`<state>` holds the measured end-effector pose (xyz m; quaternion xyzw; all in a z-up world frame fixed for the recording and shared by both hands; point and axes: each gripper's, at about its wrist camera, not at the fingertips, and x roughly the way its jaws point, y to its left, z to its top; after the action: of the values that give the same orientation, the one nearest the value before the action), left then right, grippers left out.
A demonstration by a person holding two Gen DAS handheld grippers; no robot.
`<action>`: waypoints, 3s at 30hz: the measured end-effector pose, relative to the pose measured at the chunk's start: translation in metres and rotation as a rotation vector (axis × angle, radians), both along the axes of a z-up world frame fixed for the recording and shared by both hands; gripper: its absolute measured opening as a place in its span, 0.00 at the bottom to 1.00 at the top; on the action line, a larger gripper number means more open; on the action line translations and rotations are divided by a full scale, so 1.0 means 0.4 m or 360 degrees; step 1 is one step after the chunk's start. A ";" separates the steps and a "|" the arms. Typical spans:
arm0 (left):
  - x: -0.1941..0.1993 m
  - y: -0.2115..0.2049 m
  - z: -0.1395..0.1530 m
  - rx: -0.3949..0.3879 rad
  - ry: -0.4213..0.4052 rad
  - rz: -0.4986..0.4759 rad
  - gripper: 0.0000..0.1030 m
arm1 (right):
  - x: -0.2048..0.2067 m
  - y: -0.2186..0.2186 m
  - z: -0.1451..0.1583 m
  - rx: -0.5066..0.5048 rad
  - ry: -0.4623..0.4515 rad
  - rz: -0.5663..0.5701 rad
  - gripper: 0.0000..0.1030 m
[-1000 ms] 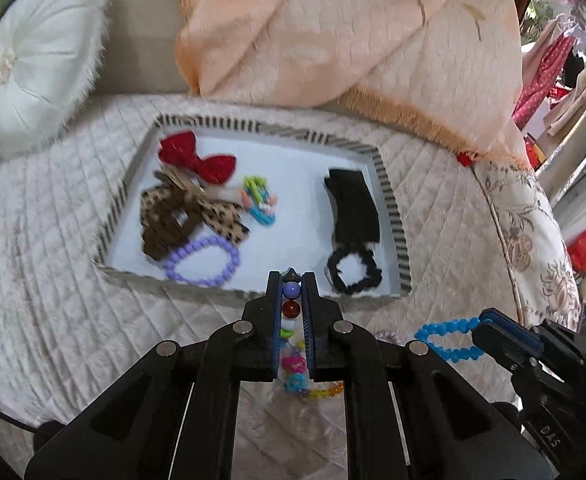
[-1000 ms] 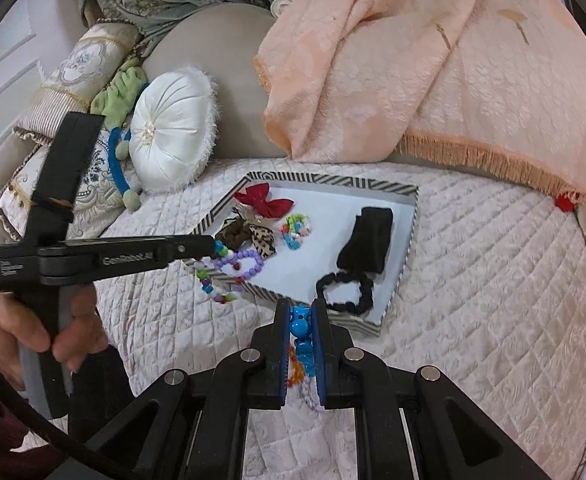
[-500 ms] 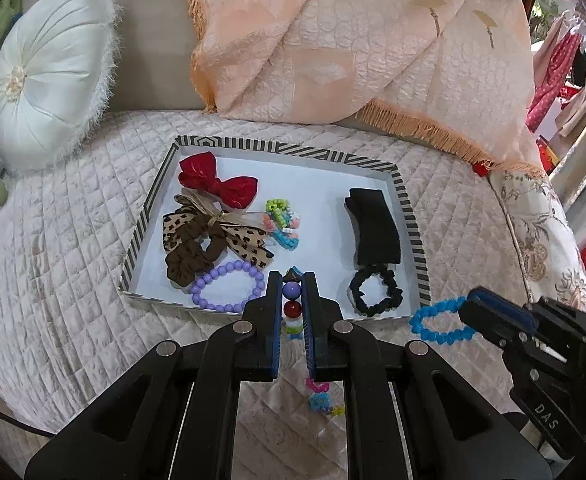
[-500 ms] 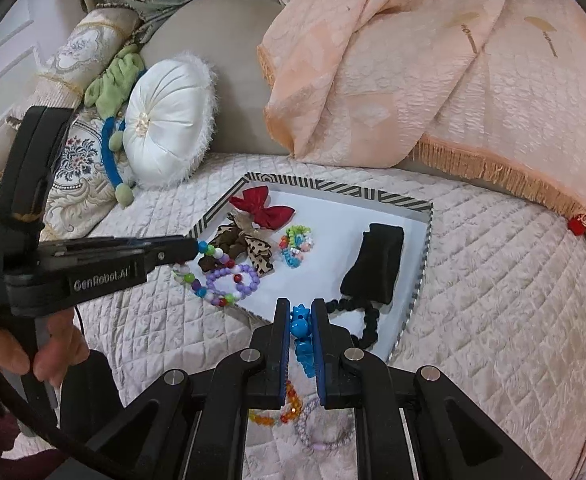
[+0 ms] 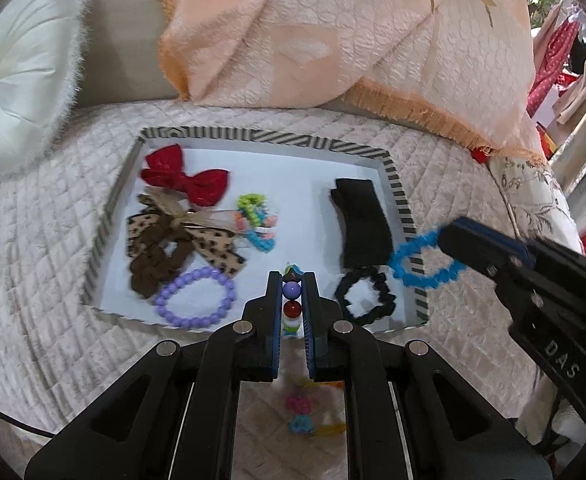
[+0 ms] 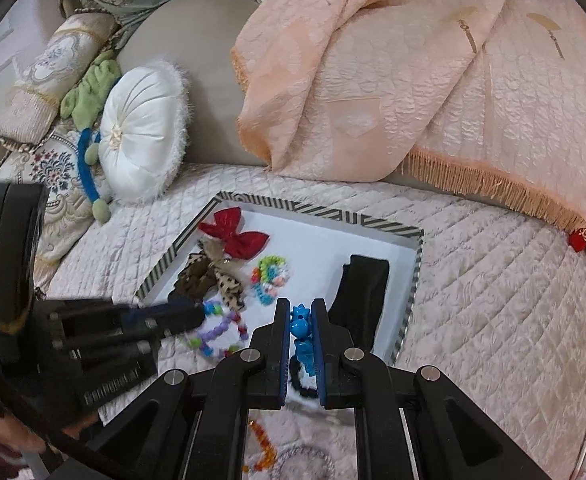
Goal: Organize jewelry
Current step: 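Carry both held bracelets over the striped tray and lower them inside, then open left gripper releasing multicolour bracelet while right releases blue bracelet on hair band, then move both grippers to the remaining bracelets beside the tray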
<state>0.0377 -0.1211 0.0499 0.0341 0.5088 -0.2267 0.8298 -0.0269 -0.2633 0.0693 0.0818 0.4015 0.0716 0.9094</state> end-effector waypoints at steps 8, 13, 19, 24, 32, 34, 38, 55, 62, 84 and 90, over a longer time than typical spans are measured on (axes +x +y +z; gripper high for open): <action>0.057 -0.010 -0.113 0.0012 0.0125 0.0051 0.08 | 0.112 0.014 -0.045 -0.0017 0.0058 0.0020 0.09; 0.079 0.044 -0.163 0.0051 0.0161 0.0118 0.08 | 0.156 0.001 -0.087 0.0053 0.0103 0.0021 0.09; 0.100 0.076 -0.199 0.0086 0.0176 0.0168 0.08 | 0.166 -0.012 -0.164 0.0105 0.0215 -0.0021 0.09; 0.092 0.076 -0.206 0.0124 0.0128 0.0174 0.08 | 0.146 -0.016 -0.196 0.0120 0.0240 -0.0031 0.13; 0.064 0.061 -0.197 0.0170 0.0050 0.0166 0.37 | 0.100 -0.039 -0.197 0.0151 0.0233 -0.0076 0.27; 0.055 0.059 -0.189 0.0171 0.0038 0.0165 0.37 | 0.084 -0.047 -0.190 0.0157 0.0227 -0.0090 0.28; 0.040 0.061 -0.174 0.0178 0.0009 0.0183 0.37 | 0.058 -0.047 -0.179 0.0152 0.0220 -0.0096 0.29; -0.029 0.098 -0.108 0.0196 -0.0112 0.0257 0.37 | -0.019 -0.005 -0.139 0.0116 0.0160 -0.0120 0.36; -0.053 0.120 -0.083 0.0195 -0.0158 0.0301 0.37 | -0.058 0.025 -0.121 0.0072 0.0127 -0.0124 0.37; -0.171 0.148 -0.020 0.0177 -0.0255 0.0296 0.37 | -0.203 0.054 -0.101 0.0070 0.0086 -0.0174 0.47; -0.204 0.140 -0.025 0.0193 -0.0265 0.0266 0.37 | -0.249 0.040 -0.111 0.0065 0.0097 -0.0198 0.49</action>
<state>-0.0438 -0.0653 0.0397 0.0602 0.4520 -0.1219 0.8816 -0.1265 -0.2474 0.0248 0.1272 0.4215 0.0205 0.8976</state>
